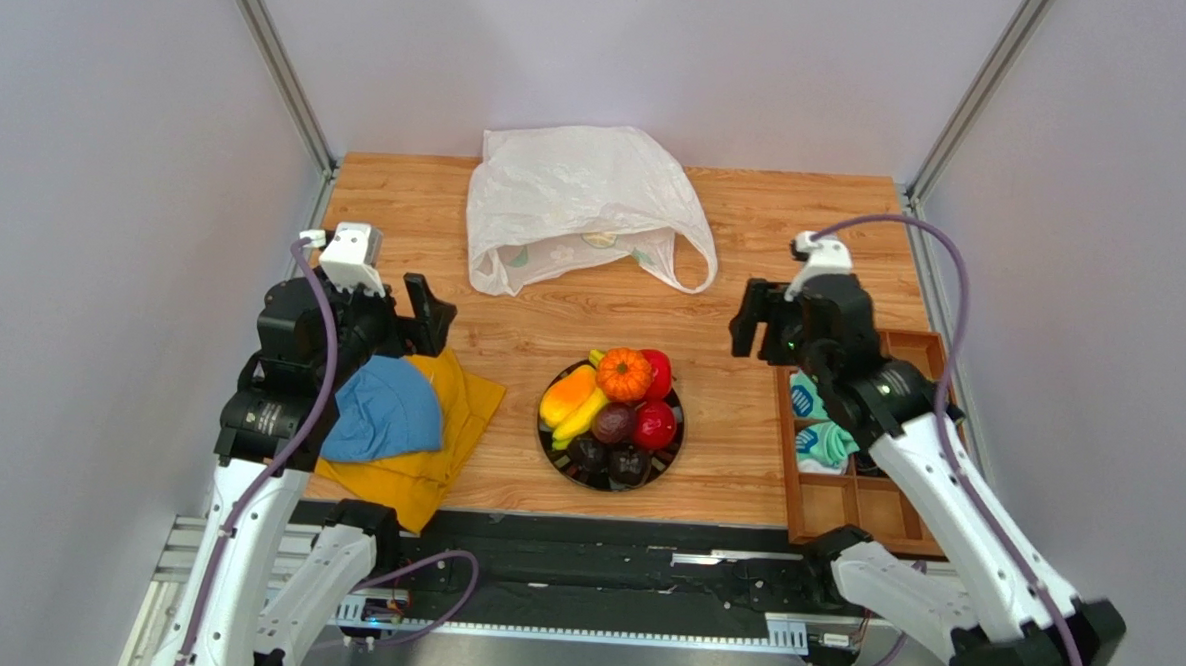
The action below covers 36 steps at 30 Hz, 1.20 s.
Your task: Place the fruits into the plastic bag
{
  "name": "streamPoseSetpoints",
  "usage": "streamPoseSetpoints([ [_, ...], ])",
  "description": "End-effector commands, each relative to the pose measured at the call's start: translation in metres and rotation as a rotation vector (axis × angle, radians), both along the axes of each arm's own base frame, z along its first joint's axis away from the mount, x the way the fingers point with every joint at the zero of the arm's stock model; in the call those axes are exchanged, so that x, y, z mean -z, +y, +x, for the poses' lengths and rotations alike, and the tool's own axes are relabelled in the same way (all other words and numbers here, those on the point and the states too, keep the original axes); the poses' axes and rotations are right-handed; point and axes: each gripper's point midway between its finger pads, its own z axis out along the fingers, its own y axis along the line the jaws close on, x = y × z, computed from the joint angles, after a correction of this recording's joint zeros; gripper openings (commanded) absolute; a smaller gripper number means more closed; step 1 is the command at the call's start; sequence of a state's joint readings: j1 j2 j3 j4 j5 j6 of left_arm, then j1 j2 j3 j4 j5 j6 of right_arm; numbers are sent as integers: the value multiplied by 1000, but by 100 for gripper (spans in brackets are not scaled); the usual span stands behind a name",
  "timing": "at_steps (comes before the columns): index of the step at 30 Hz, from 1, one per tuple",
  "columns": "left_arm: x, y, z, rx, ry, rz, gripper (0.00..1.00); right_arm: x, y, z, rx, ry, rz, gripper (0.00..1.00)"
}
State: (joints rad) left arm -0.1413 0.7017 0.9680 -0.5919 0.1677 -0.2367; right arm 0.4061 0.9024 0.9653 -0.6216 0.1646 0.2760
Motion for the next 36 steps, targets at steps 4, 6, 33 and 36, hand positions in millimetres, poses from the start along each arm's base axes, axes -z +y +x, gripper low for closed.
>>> streamPoseSetpoints([
  [4, 9, 10, 2, -40, -4, 39, 99, 11, 36, 71, -4, -6, -14, 70],
  [6, 12, 11, 2, -42, 7, 41, 99, 23, 43, 93, -11, 24, 7, 68],
  [33, 22, -5, 7, 47, 47, 29, 98, 159, 40, 222, 66, 306, 83, 56],
  [36, 19, -11, 4, 87, 38, 21, 98, 165, 39, 227, 64, 309, 63, 56],
])
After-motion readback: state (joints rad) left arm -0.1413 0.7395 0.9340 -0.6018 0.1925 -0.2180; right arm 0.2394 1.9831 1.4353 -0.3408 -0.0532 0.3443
